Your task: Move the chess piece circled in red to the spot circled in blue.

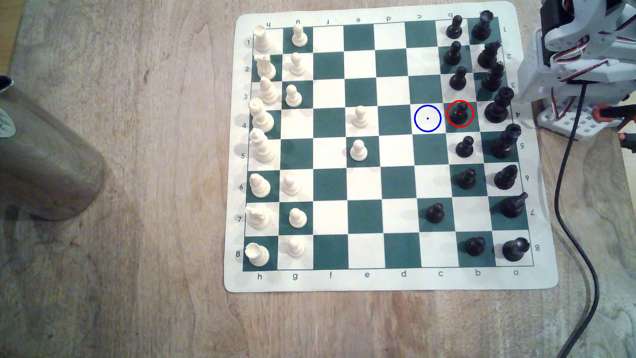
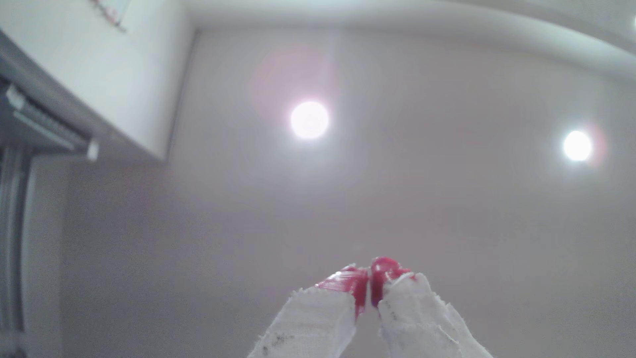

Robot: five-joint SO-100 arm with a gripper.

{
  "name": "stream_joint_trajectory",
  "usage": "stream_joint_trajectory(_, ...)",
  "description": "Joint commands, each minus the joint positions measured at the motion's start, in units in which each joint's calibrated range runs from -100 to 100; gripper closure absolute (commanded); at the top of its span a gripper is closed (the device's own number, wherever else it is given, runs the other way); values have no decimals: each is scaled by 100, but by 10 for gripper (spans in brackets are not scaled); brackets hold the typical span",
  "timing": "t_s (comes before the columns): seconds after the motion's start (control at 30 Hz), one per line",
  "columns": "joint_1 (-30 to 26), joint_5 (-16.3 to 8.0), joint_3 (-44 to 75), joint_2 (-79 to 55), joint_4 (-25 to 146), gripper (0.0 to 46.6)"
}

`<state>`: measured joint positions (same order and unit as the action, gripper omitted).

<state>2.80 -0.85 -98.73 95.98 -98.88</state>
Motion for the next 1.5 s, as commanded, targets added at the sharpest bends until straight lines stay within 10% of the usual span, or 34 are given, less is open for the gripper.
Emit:
stream_joint_trajectory(0.0,21,5,-117,-14,-71,464)
stream_joint_trajectory(0.53,83,-29,2675,-39,7309,464)
stream_joint_trajectory(0.83,1601,-44,5458,-31,14213,464)
stream_joint_trajectory(0.9,1695,-93,5766,-31,15024,395)
stream_joint_trajectory(1.2,412,205,5703,-387,17407,418)
stream_joint_trajectory(1.47,-1231,-274,5721,-1058,19053,357)
